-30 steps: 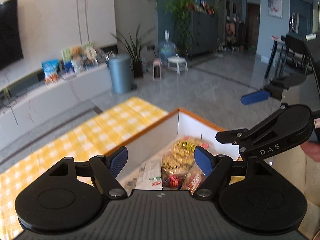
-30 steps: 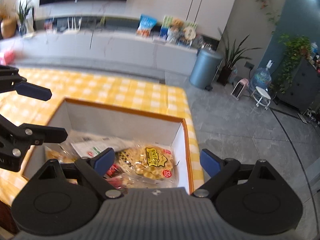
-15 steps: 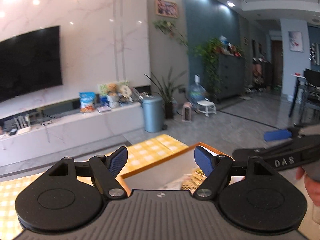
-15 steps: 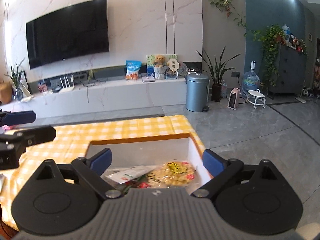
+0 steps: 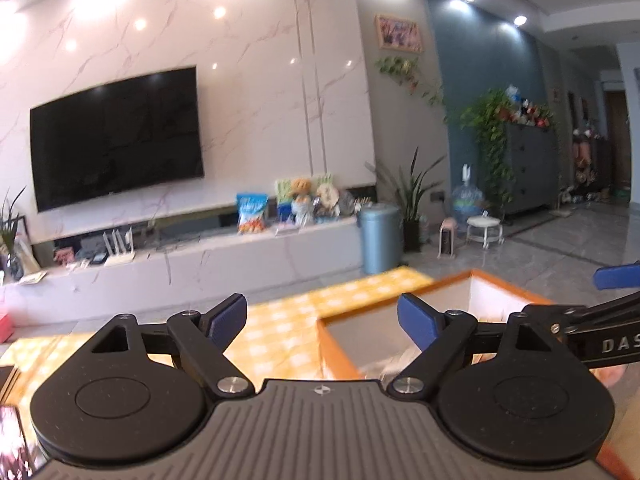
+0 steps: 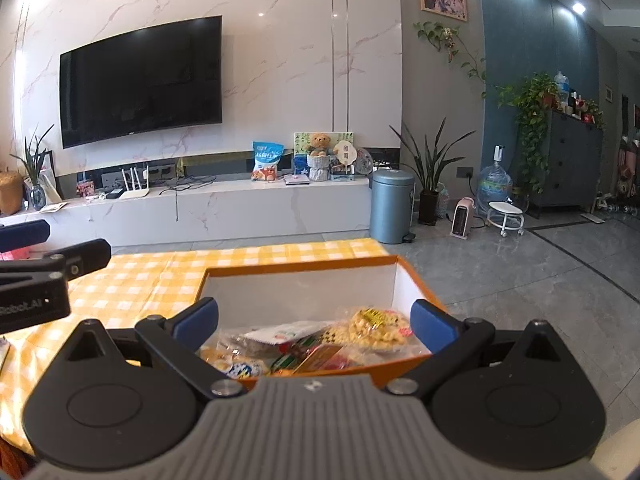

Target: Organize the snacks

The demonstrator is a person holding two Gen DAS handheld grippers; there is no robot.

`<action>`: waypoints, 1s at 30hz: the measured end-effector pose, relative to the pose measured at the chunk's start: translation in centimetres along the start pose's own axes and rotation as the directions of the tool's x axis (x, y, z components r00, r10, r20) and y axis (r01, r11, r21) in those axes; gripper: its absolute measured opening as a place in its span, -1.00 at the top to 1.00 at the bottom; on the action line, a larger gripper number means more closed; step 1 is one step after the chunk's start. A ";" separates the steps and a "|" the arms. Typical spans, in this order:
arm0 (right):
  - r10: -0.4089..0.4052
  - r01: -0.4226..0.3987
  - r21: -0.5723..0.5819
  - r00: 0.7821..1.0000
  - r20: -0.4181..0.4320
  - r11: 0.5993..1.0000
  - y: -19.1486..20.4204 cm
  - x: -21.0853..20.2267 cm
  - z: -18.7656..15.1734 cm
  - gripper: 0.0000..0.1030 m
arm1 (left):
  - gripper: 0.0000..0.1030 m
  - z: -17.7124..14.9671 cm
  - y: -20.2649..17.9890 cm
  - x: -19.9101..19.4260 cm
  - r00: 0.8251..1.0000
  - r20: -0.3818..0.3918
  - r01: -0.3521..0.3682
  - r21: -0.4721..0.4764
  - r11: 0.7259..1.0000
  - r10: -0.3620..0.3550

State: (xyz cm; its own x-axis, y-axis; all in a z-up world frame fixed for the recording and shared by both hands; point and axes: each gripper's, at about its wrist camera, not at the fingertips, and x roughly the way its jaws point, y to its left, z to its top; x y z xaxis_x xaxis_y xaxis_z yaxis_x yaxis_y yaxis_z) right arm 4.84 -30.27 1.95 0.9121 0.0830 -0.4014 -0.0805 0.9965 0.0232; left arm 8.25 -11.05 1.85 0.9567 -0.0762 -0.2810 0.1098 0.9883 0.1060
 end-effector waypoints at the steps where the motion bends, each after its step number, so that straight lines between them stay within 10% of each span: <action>1: -0.006 0.006 -0.006 1.000 -0.008 1.000 0.2 0.1 -0.4 -0.94 | -0.97 -0.3 0.3 0.1 1.000 -0.022 0.000 -0.006 1.000 0.000; 12: -0.090 0.086 -0.028 0.977 -0.193 0.996 0.6 3.4 -2.9 -0.94 | -0.97 -3.0 1.9 2.8 0.971 -0.232 0.043 -0.041 0.998 -0.051; 30: -0.081 0.075 -0.033 0.973 -0.218 0.997 1.4 4.1 -3.0 -0.94 | -0.97 -3.8 2.2 2.0 0.963 -0.264 0.036 -0.042 0.998 -0.046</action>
State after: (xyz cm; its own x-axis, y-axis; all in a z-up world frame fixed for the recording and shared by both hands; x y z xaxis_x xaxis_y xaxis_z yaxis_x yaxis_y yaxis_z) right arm 7.21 -28.55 -2.43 0.8062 -0.0021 -0.5916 -0.0249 0.9990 -0.0375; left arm 9.36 -8.48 -2.09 0.8456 -0.0836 -0.5272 0.1328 0.9896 0.0560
